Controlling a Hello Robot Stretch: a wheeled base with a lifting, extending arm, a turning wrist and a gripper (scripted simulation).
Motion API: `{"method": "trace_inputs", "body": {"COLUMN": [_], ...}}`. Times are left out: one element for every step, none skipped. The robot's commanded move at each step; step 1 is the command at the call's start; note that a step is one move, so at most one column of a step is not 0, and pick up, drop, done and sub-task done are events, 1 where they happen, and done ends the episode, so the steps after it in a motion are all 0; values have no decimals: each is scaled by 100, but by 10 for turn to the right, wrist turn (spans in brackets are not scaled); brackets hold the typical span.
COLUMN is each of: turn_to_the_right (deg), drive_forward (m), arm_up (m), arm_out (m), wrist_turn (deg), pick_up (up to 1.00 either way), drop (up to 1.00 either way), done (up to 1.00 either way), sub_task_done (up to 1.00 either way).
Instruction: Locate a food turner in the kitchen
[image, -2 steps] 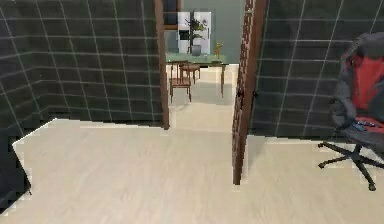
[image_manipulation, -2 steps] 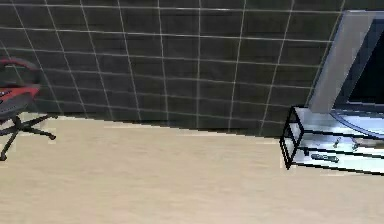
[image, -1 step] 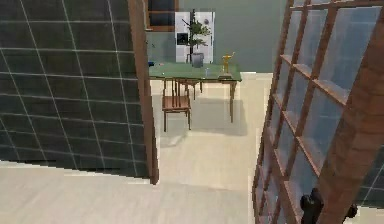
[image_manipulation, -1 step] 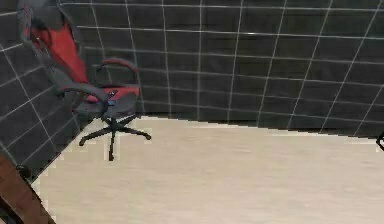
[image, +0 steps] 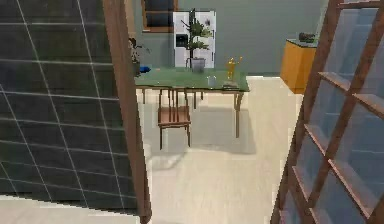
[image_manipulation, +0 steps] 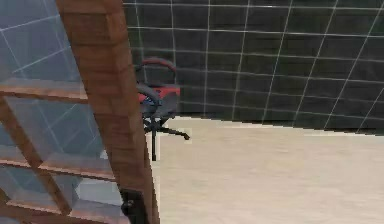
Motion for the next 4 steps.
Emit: {"method": "trace_inputs", "body": {"turn_to_the_right": [0, -60, 0, 450], "drive_forward": [100, 0, 15, 0], "arm_up": [0, 0, 0, 0], "arm_out": [0, 0, 0, 0], "wrist_turn": [0, 0, 0, 0], "pick_up": [0, 0, 0, 0], "drop": [0, 0, 0, 0], "done": [0, 0, 0, 0], "sub_task_done": [0, 0, 0, 0]}}
